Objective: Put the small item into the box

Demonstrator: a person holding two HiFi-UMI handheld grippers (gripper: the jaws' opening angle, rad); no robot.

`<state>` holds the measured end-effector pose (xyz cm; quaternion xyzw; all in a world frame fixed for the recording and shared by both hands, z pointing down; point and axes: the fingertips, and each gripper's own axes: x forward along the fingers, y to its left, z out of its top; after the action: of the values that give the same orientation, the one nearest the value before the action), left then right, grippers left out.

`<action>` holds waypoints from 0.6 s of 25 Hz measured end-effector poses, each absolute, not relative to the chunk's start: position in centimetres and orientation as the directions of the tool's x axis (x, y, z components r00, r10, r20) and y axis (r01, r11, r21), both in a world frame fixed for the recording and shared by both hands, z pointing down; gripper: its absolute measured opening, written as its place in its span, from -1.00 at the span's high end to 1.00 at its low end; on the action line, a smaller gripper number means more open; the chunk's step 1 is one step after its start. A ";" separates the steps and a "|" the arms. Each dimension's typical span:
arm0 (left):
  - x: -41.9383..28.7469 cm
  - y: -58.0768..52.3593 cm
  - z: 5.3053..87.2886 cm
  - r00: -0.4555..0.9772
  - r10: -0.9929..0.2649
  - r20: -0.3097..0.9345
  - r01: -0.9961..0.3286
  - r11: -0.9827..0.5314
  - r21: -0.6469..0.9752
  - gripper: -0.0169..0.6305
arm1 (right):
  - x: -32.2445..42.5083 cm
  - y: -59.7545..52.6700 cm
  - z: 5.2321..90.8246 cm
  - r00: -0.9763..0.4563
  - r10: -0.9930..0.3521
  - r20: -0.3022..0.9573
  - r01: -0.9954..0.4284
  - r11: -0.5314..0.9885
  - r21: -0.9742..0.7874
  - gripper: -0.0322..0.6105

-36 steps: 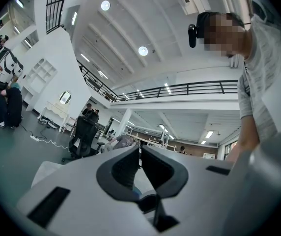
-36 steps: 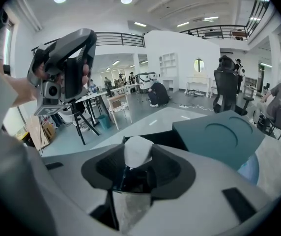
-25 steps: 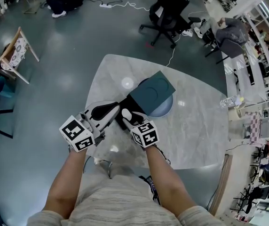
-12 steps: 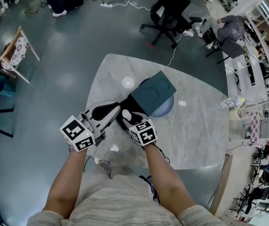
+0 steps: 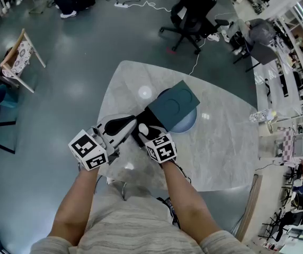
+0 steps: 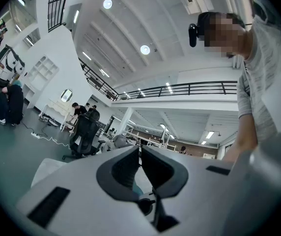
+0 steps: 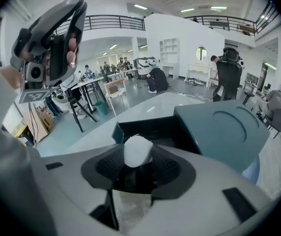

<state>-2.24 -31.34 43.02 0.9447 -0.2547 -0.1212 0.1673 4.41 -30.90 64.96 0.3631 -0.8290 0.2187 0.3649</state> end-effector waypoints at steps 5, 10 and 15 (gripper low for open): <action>-2.3 -31.4 43.1 0.841 -0.523 -0.140 -0.442 -0.813 0.379 0.85 | 4.1 -31.1 64.9 -0.476 -0.445 0.759 -0.764 0.637 -0.105 0.30; -2.1 -31.4 43.2 0.841 -0.524 -0.135 -0.444 -0.811 0.380 0.85 | 4.2 -31.3 64.8 -0.478 -0.450 0.754 -0.765 0.636 -0.105 0.25; -2.4 -31.7 43.0 0.841 -0.523 -0.135 -0.443 -0.811 0.383 0.85 | 4.1 -31.5 64.5 -0.479 -0.456 0.750 -0.763 0.638 -0.100 0.21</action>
<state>-2.36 -31.67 43.04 0.9442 -0.2557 -0.1179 0.1707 4.05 -31.49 64.48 0.3662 -0.8324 0.2163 0.3553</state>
